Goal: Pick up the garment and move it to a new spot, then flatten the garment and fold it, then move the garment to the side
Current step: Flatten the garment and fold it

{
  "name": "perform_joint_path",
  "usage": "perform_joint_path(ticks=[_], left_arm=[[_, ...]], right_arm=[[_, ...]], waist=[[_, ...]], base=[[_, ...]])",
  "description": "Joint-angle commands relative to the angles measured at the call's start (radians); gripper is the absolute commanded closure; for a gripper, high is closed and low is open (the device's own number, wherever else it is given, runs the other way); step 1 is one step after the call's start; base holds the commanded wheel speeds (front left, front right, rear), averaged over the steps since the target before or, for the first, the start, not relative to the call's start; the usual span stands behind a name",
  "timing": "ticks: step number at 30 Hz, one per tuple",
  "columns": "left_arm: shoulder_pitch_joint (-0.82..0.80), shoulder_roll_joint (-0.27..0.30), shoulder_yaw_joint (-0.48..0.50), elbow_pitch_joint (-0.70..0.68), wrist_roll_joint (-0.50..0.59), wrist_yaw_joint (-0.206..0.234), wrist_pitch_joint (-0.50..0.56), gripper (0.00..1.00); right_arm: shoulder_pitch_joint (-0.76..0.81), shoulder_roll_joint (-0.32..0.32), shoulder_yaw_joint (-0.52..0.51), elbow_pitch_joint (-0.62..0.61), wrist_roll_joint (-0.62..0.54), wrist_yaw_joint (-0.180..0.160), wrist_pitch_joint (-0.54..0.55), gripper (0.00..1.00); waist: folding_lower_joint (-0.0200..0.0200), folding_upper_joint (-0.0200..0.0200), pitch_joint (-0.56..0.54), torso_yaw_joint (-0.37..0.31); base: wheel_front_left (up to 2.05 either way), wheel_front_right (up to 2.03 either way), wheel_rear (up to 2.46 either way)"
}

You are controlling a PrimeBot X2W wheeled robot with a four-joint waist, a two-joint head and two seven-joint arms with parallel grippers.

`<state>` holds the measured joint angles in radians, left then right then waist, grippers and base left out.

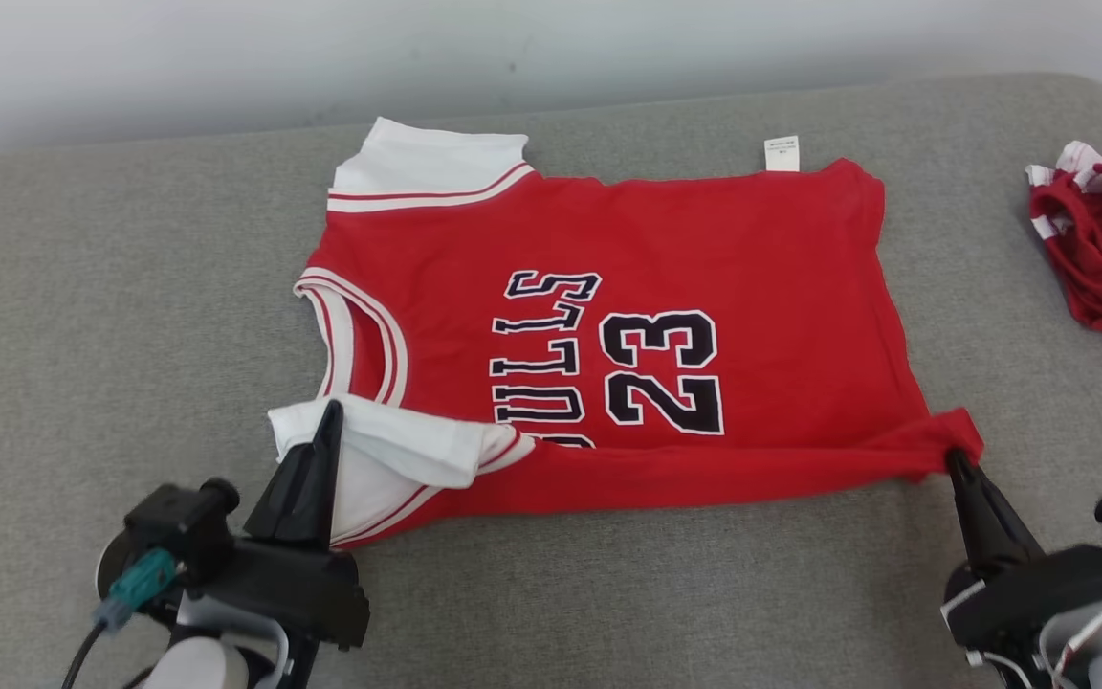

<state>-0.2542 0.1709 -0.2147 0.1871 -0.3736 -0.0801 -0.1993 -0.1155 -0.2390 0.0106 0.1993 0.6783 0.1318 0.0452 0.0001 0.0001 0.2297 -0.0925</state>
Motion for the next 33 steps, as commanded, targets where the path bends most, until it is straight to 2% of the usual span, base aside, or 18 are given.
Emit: perform_joint_path(ticks=[1,6,8,9,10,11,16,22,27,33], left_arm=[[-0.014,0.008,-0.004,0.013,0.005,-0.005,0.005,1.00],[-0.098,0.023,-0.023,0.106,0.013,-0.021,-0.009,1.00],[-0.127,0.026,-0.035,0.144,0.022,-0.024,-0.019,1.00],[-0.137,0.022,-0.039,0.163,0.021,-0.026,-0.023,0.90],[-0.147,0.021,-0.042,0.179,0.021,-0.029,-0.028,0.34],[-0.156,0.022,-0.041,0.191,0.025,-0.030,-0.036,0.00],[-0.135,0.008,-0.006,0.217,0.010,-0.020,-0.060,0.00],[-0.023,-0.012,0.033,0.169,0.010,-0.010,-0.066,0.00],[0.052,-0.031,0.046,0.161,0.020,-0.015,-0.066,0.00],[0.048,-0.047,0.041,0.205,0.033,-0.023,-0.066,0.00]], right_arm=[[-0.014,-0.003,0.006,0.003,0.005,-0.003,0.003,1.00],[-0.083,-0.012,0.022,0.044,0.013,-0.003,-0.006,1.00],[-0.101,-0.018,0.033,0.062,0.006,-0.003,-0.021,0.00],[-0.105,-0.021,0.035,0.072,0.006,-0.003,-0.028,0.00],[-0.110,-0.027,0.040,0.080,0.001,-0.003,-0.038,0.00],[-0.115,-0.034,0.048,0.086,-0.004,-0.003,-0.051,0.00],[-0.102,-0.069,0.075,0.119,-0.039,-0.003,-0.097,0.00],[-0.061,-0.109,0.092,0.149,-0.068,-0.003,-0.117,0.00],[-0.074,-0.111,0.112,0.183,-0.094,-0.003,-0.121,0.00],[-0.129,-0.123,0.137,0.258,-0.107,-0.003,-0.124,0.00]], waist=[[-0.0001,-0.0001,0.007,-0.010],[-0.0001,-0.0001,0.008,-0.019],[-0.0001,-0.0001,0.005,-0.017],[-0.0001,-0.0001,0.003,-0.015],[-0.0001,-0.0001,-0.001,-0.014],[-0.0001,-0.0001,-0.004,-0.013],[-0.0001,-0.0001,-0.027,-0.004],[-0.0001,-0.0001,-0.044,0.020],[-0.0001,-0.0001,-0.041,0.035],[-0.0001,-0.0001,-0.021,0.049]], base=[[0.00,0.00,0.00],[0.00,0.00,0.00],[0.00,0.00,0.00],[0.00,0.00,0.00],[0.00,0.00,0.00],[0.00,0.00,0.00],[0.00,0.00,0.00],[0.00,0.00,0.00],[0.00,0.00,0.00],[0.00,0.00,0.00]])
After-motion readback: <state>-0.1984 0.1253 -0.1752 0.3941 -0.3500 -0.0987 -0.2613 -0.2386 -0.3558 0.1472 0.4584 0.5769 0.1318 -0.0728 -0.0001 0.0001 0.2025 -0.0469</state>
